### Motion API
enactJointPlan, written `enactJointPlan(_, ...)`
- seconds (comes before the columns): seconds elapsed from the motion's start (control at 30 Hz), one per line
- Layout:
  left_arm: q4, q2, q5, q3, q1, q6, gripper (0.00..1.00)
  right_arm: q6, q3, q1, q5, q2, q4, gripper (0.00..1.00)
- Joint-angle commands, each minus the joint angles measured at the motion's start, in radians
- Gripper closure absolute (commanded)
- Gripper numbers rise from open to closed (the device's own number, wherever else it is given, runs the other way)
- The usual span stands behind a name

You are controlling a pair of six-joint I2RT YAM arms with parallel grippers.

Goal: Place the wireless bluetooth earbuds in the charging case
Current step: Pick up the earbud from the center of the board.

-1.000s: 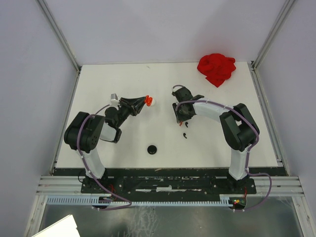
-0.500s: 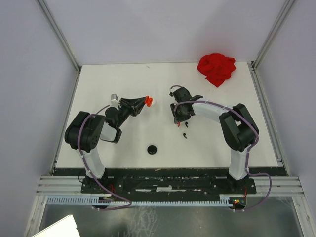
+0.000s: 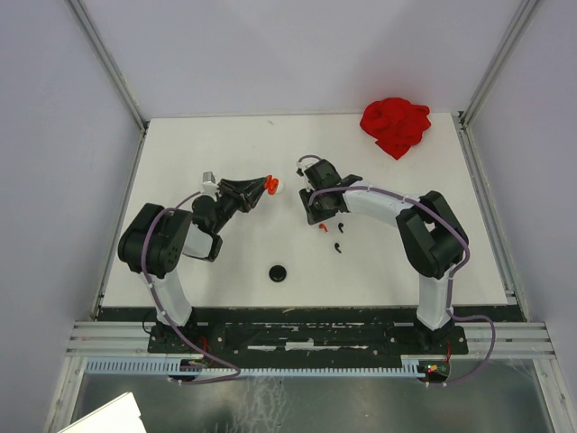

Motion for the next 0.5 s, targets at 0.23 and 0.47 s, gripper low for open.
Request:
enactJointPlan(0.23,0.072,0.0,0.013,0.017,0.004,0.012,0.97,-0.009,0.062,-0.003,0.121,-0.006,-0.074,0.61)
enactJointPlan(0.47,0.071,0.0,0.013,0.017,0.005,0.012,0.97,0.0,0.064,-0.003,0.134,0.003,-0.096,0.61)
